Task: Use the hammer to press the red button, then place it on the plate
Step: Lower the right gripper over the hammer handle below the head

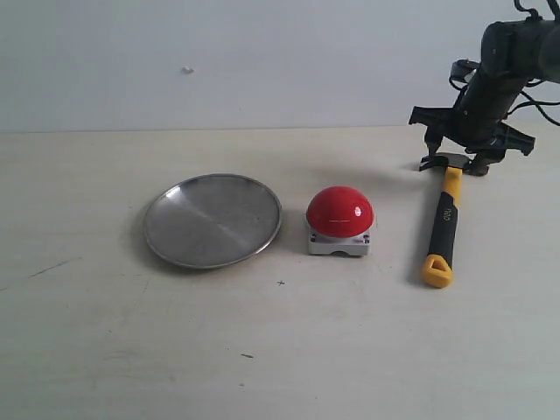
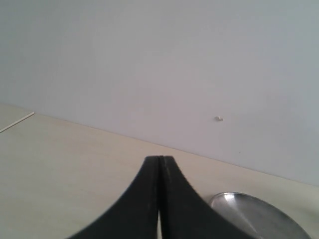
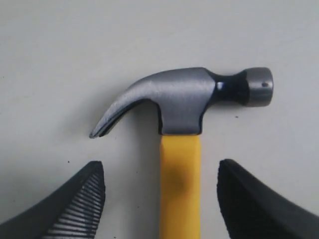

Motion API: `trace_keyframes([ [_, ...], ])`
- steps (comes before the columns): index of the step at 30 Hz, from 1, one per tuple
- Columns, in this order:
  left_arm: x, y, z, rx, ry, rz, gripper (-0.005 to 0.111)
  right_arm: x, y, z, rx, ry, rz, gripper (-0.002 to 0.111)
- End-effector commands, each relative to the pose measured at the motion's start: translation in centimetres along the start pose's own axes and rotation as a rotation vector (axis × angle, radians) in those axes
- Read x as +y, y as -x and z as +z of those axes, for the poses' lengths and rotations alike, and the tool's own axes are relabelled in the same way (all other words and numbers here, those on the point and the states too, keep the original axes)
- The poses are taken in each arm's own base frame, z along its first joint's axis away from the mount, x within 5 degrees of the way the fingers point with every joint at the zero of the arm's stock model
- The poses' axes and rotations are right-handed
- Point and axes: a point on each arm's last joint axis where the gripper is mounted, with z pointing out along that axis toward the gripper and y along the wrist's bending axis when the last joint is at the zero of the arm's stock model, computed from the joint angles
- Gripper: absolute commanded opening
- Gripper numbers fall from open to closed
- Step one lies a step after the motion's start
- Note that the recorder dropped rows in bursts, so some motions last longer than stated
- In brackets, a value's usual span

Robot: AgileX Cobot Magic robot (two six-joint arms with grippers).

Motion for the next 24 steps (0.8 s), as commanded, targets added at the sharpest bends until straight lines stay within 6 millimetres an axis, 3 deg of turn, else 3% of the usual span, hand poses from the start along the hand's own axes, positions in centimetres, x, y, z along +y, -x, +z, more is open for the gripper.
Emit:
trace_keyframes([
  [1,0.0,-0.1,0.0,-0.001,-0.008,-0.002,0.000,-0.4,0.3,1.1,0.038,-0.029,0.011,0.063],
  [15,0.0,-0.1,0.0,-0.001,-0.008,-0.002,0.000,0.3,1.0,2.3,0.088,-0.022,0.005,0.063],
  [24,0.0,-0.1,0.0,-0.001,-0.008,-0.002,0.000,-0.5,1.1,2.5,0.094,-0.066,-0.024,0.061],
])
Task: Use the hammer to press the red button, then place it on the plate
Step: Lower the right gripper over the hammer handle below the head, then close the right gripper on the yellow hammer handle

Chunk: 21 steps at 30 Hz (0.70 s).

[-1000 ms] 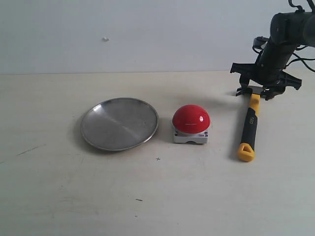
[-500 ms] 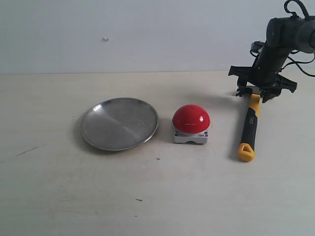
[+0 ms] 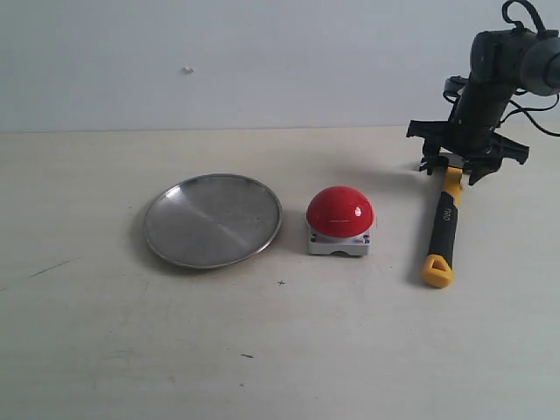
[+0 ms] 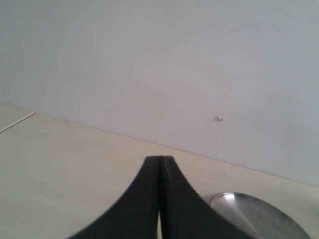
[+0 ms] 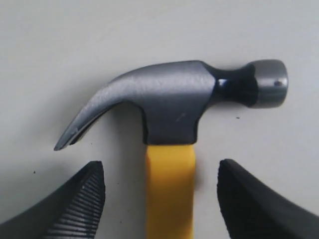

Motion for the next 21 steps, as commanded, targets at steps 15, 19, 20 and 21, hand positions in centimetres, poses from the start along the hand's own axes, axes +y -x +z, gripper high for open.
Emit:
trace_keyframes([
  [15,0.0,-0.1,0.0,-0.001,-0.008,-0.002,0.000,-0.6,0.1,1.4,0.008,-0.017,-0.045,0.054],
  [19,0.0,-0.1,0.0,-0.001,-0.008,-0.002,0.000,-0.6,0.0,1.4,0.020,-0.015,-0.075,0.036],
  [20,0.0,-0.1,0.0,-0.001,-0.008,-0.002,0.000,-0.6,0.0,1.4,0.022,-0.016,-0.083,0.031],
  [21,0.0,-0.1,0.0,-0.001,-0.008,-0.002,0.000,-0.6,0.0,1.4,0.021,-0.018,-0.099,0.027],
])
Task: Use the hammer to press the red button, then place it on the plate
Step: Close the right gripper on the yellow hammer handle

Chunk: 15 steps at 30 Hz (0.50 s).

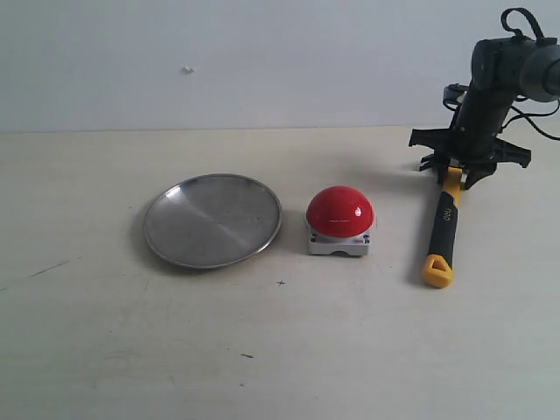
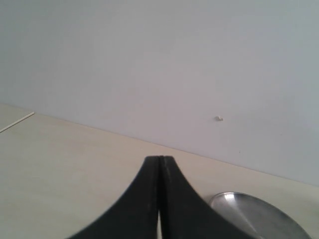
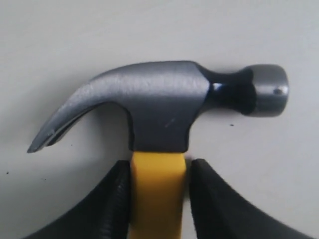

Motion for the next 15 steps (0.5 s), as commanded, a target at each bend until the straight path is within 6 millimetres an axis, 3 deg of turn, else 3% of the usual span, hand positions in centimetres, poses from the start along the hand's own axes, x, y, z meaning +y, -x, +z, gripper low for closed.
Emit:
trace_keyframes([
  [1,0.0,-0.1,0.0,-0.001,-0.008,-0.002,0.000,-0.3,0.1,0.2,0.005,0.001,-0.047,0.020],
  [6,0.0,-0.1,0.0,-0.001,-0.008,-0.002,0.000,-0.3,0.2,0.2,-0.011,0.000,-0.139,0.001],
  [10,0.0,-0.1,0.0,-0.001,-0.008,-0.002,0.000,-0.4,0.5,-0.2,-0.034,-0.018,-0.160,0.000],
  [15,0.0,-0.1,0.0,-0.001,-0.008,-0.002,0.000,0.4,0.7,-4.6,-0.068,0.029,-0.202,0.000],
])
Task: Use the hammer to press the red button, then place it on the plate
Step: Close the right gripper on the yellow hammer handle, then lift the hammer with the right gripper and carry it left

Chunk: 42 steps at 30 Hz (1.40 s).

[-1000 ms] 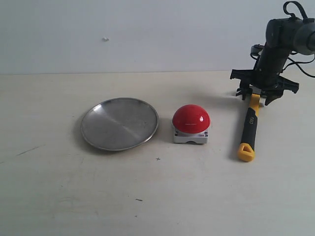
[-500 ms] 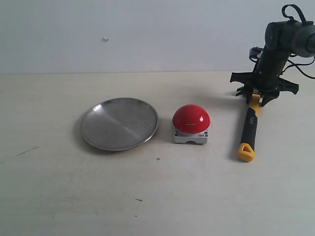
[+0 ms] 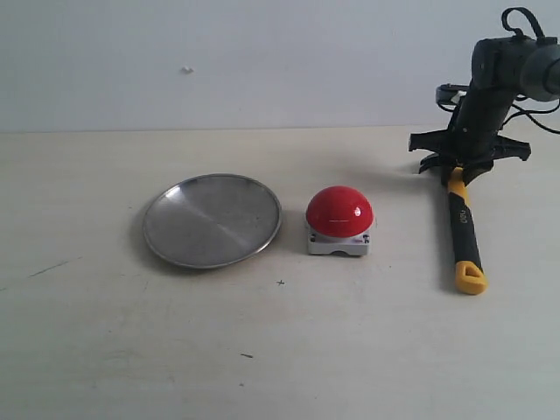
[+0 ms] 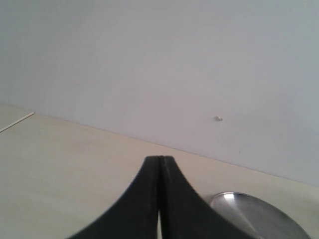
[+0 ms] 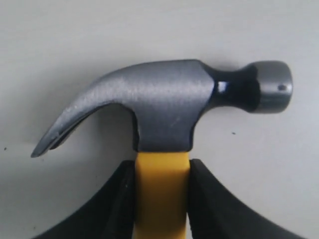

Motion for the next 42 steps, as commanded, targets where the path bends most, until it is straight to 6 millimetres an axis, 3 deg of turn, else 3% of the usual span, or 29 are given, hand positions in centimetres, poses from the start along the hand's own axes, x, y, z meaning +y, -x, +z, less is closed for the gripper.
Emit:
trace_keyframes([
  [1,0.0,-0.1,0.0,-0.001,-0.008,-0.002,0.000,0.5,0.7,-5.0,-0.061,0.016,-0.055,0.000],
  [6,0.0,-0.1,0.0,-0.001,-0.008,-0.002,0.000,1.5,-0.1,-7.7,-0.019,0.047,-0.129,0.000],
  [11,0.0,-0.1,0.0,-0.001,-0.008,-0.002,0.000,4.1,-0.9,-11.9,-0.050,0.127,-0.196,0.000],
  [17,0.0,-0.1,0.0,-0.001,-0.008,-0.002,0.000,6.9,-2.4,-15.4,-0.096,0.158,-0.259,0.000],
  [33,0.0,-0.1,0.0,-0.001,-0.008,-0.002,0.000,6.6,-10.2,-17.7,-0.206,0.385,-0.175,0.000],
  [38,0.0,-0.1,0.0,-0.001,-0.008,-0.002,0.000,7.9,-12.8,-18.3,-0.191,0.461,-0.199,0.000],
  [42,0.0,-0.1,0.0,-0.001,-0.008,-0.002,0.000,10.8,-14.5,-18.8,-0.205,0.525,-0.238,0.000],
])
